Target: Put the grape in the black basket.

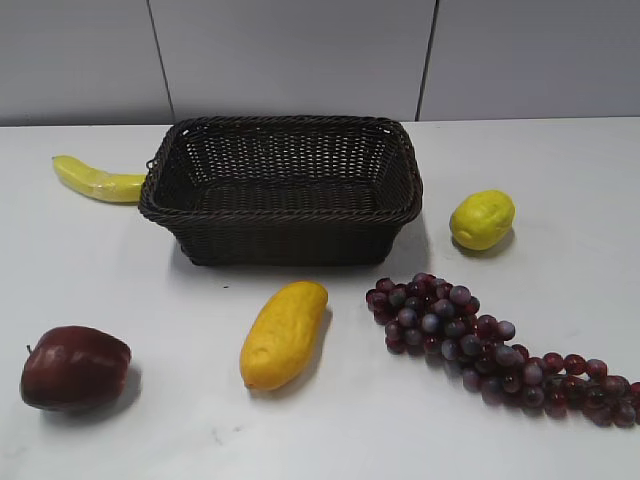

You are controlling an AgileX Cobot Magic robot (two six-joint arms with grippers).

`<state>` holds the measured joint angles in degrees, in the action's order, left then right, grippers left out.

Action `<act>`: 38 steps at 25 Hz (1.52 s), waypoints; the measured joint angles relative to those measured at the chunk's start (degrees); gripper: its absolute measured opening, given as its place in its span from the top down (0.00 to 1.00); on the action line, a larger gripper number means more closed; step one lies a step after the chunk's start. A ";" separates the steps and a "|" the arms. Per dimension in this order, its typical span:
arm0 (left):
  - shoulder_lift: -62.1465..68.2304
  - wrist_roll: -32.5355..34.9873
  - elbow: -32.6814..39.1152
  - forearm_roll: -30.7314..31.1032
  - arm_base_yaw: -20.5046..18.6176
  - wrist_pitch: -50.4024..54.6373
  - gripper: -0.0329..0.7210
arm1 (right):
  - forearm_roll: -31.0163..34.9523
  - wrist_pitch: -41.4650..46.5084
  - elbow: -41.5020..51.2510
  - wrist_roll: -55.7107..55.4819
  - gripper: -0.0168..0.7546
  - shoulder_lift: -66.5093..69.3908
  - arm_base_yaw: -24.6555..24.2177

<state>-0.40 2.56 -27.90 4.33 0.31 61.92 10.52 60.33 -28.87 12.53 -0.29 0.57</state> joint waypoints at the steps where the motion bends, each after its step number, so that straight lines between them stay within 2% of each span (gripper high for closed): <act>1: 0.00 0.00 0.00 0.00 0.00 0.00 0.32 | 0.00 0.00 0.00 0.00 0.21 0.00 0.00; 15: 0.00 0.00 0.00 0.00 0.00 0.00 0.32 | 0.00 0.00 -0.50 0.00 0.21 2.61 0.00; 28: 0.00 0.00 0.00 0.00 0.00 0.00 0.32 | 2.12 4.74 -7.61 0.17 0.21 29.23 0.00; 38: 0.00 0.00 0.00 0.00 0.00 0.00 0.32 | 2.25 2.52 -9.79 5.88 0.21 47.71 0.13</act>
<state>-0.40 2.56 -27.90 4.33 0.31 61.92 12.77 62.85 -38.65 18.41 47.42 0.70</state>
